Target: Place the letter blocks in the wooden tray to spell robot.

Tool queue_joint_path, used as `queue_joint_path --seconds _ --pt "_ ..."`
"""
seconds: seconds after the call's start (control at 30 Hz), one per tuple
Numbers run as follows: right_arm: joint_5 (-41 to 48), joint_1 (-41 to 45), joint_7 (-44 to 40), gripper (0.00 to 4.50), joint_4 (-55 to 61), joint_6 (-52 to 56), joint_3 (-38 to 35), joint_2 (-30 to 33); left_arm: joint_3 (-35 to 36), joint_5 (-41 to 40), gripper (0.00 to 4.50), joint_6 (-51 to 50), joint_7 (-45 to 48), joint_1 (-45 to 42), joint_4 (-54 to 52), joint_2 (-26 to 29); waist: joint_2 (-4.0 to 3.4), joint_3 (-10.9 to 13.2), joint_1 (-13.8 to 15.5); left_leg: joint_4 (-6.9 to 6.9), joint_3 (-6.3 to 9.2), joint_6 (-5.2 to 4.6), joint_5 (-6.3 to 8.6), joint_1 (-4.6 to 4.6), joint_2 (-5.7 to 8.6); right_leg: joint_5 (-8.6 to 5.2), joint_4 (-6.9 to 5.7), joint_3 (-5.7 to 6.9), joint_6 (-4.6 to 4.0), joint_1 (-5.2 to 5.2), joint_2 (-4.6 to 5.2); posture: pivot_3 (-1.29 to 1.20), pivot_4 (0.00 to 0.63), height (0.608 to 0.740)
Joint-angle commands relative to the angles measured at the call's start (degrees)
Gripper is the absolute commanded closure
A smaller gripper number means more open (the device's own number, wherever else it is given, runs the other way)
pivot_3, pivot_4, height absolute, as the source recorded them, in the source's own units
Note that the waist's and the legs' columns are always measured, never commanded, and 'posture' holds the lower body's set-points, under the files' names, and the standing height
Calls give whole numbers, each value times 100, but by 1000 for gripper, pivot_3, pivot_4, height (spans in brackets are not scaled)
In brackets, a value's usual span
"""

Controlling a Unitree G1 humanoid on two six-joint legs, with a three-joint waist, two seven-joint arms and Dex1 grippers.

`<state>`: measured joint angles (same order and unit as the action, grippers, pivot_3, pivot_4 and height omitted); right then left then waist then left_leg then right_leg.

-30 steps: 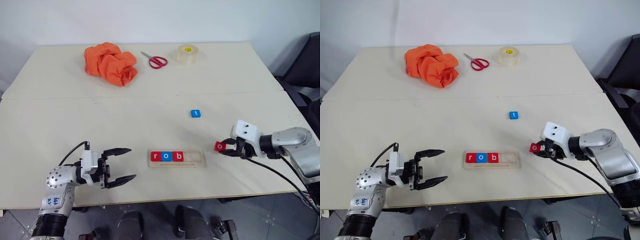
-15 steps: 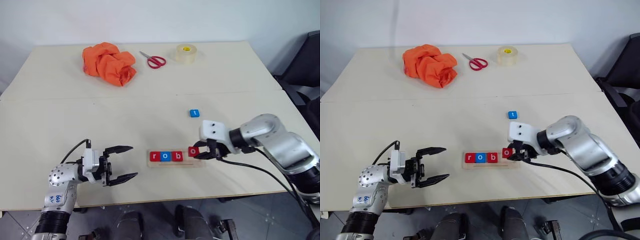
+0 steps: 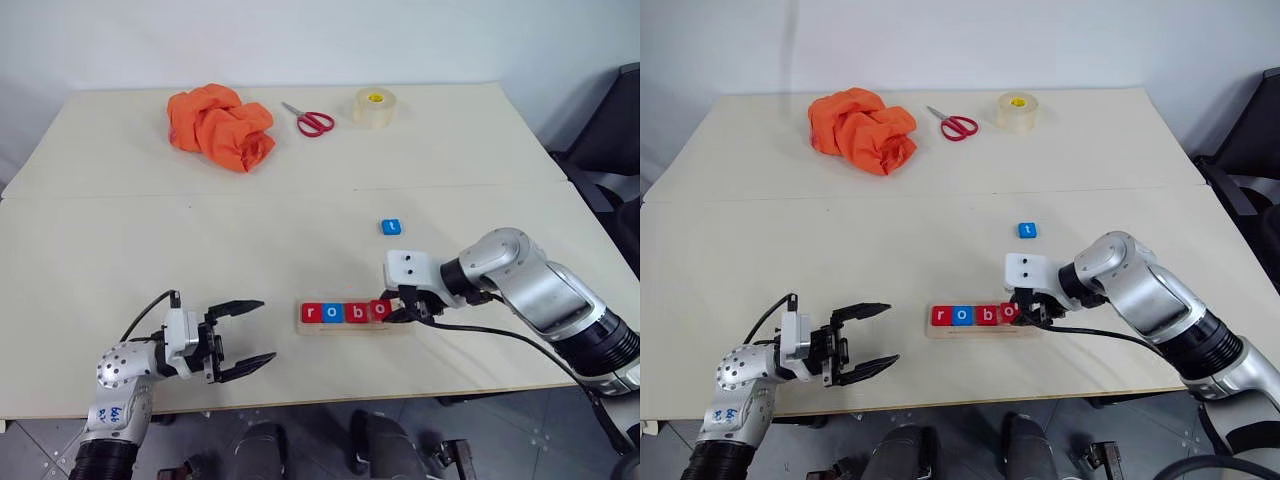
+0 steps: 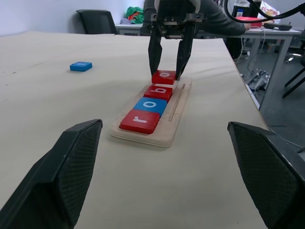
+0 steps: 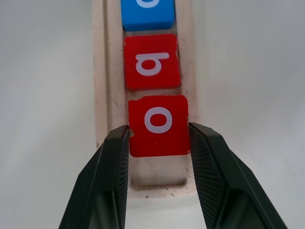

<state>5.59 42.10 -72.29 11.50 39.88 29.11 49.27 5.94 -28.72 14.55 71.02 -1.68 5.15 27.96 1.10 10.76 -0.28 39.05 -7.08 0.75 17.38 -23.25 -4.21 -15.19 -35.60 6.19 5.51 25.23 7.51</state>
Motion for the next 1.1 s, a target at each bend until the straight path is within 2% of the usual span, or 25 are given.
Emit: queue_joint_path --seconds 0.03,0.37,0.57,0.67,0.9,1.1 --pt "-117 79 -59 3054 40 -100 29 -78 62 -20 0 73 -44 48 -189 27 0 0 0 0 0 0 0 0 0 0 0 0 0 0 0 0 150 740" --pt "-262 61 -81 3054 59 -8 43 -329 44 -1 0 100 -42 -37 -98 22 0 0 0 0 0 1 0 0 0 0 -1 0 0 1 -1 0 150 740" --pt "-275 73 -24 940 147 97 -12 -400 35 3 0 130 -23 -79 -49 25 0 0 0 0 -1 1 -1 0 0 0 -2 0 -1 1 -1 0 150 740" --pt "-234 71 -11 18 243 184 -57 -403 29 10 0 141 -13 -119 -9 24 0 0 0 0 0 1 -1 0 0 0 -3 0 -1 1 -1 0 150 740" --pt "-47 0 85 18 486 356 -306 -365 -1 27 0 145 19 -253 69 18 0 0 1 0 0 2 -1 0 0 0 -2 0 -1 1 0 0 150 740" --pt "495 -431 581 18 480 171 -1561 -423 -3 23 0 139 22 -316 122 15 0 0 7 0 -1 2 -1 0 1 1 -1 0 -1 0 -1 0 150 740"
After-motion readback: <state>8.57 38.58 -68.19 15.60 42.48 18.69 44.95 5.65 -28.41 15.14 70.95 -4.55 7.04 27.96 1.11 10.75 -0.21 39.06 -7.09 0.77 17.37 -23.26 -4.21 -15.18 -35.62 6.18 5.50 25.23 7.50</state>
